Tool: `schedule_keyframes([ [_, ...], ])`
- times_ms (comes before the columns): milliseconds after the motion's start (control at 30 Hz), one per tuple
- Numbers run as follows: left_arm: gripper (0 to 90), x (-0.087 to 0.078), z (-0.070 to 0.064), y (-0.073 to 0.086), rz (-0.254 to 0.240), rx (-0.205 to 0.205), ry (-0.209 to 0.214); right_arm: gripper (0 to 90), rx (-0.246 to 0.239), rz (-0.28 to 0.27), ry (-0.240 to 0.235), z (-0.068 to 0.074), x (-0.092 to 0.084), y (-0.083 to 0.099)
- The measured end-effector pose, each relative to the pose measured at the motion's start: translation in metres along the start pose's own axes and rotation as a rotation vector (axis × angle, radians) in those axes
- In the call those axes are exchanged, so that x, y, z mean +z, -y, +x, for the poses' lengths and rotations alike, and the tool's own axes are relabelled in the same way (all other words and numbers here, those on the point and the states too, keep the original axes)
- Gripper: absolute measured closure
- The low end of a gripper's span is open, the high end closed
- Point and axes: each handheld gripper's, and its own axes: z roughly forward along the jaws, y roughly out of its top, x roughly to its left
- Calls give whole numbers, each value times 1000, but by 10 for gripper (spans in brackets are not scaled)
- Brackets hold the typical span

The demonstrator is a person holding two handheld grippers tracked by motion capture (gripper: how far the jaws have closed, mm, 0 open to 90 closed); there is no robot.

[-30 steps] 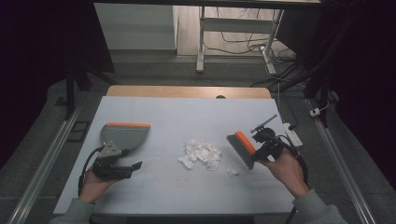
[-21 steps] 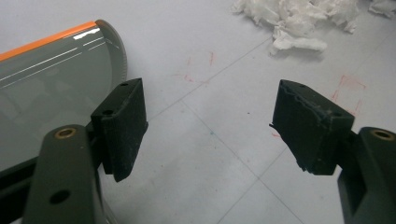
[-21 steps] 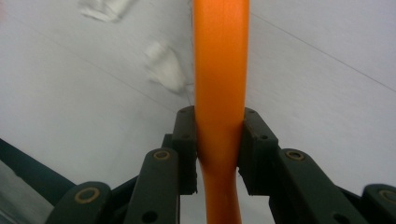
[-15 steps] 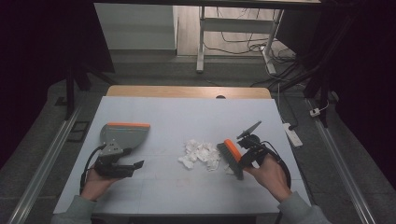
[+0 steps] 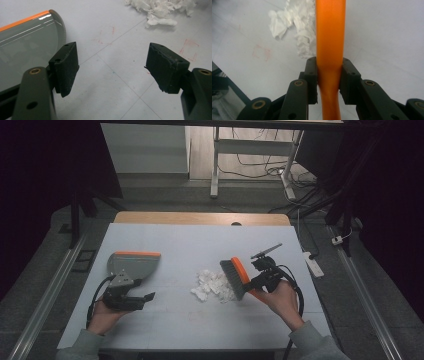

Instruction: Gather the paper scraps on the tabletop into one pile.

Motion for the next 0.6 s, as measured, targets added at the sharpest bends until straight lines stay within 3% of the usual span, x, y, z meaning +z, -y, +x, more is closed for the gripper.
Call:
schedule_keyframes([
  [167, 269, 1, -1, 0, 4, 0, -4, 707, -24, -94, 1, -7, -21, 3],
  [300, 269, 1, -3, -1, 9, -1, -7, 707, -36, -134, 0, -15, -27, 5],
  [600, 269, 2, -4, -1, 16, -2, -12, 707, -25, -108, 18, -34, -15, 18],
])
